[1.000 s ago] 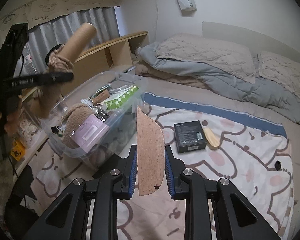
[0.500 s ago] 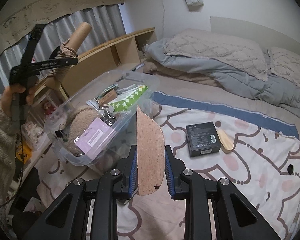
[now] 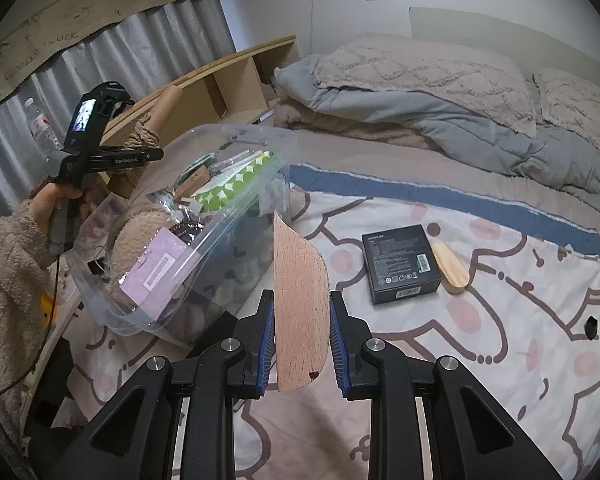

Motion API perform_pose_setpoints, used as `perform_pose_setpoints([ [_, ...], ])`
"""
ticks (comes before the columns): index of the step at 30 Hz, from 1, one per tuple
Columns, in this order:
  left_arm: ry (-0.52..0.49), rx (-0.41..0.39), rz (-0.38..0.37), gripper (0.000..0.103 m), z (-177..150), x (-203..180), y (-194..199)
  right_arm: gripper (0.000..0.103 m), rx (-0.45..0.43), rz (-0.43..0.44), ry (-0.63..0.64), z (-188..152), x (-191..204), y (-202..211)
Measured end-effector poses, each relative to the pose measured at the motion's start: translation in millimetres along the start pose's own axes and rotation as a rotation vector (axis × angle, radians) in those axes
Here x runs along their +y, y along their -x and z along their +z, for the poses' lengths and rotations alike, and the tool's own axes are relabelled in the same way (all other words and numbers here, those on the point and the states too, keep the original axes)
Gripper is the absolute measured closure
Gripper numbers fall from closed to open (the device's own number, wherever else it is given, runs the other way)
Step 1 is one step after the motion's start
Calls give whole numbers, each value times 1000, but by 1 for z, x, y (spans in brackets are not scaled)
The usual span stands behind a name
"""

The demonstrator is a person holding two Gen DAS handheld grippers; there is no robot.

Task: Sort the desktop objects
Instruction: 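Swing both tools over the clear plastic bin holding tube and slat, then open the left gripper to drop the rope-wrapped tube into the bin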

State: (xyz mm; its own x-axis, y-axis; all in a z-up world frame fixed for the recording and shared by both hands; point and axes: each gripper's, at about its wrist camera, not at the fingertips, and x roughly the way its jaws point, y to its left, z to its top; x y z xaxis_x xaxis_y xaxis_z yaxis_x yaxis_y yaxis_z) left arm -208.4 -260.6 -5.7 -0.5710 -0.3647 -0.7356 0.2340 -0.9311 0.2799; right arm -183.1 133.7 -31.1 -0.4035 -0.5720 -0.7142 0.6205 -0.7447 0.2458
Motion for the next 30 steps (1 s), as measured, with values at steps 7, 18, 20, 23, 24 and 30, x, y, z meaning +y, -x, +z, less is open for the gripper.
perform_pose_setpoints([
  [7,14,126,-22,43,-13,-6,-40,77,12,-6,3,-3,0,-3],
  [18,114,38,-106,24,-21,15,0,77,16,-2,-5,-3,-1,-4],
  [20,99,13,-101,34,-25,18,10,77,16,-1,-2,-2,0,-3],
  [23,57,35,-68,65,-32,17,15,77,14,1,-1,-2,0,-2],
  [24,45,44,-57,72,-33,17,14,77,14,2,0,-2,0,-2],
  [30,-24,114,17,80,-47,12,-6,77,22,8,15,-4,6,-4],
])
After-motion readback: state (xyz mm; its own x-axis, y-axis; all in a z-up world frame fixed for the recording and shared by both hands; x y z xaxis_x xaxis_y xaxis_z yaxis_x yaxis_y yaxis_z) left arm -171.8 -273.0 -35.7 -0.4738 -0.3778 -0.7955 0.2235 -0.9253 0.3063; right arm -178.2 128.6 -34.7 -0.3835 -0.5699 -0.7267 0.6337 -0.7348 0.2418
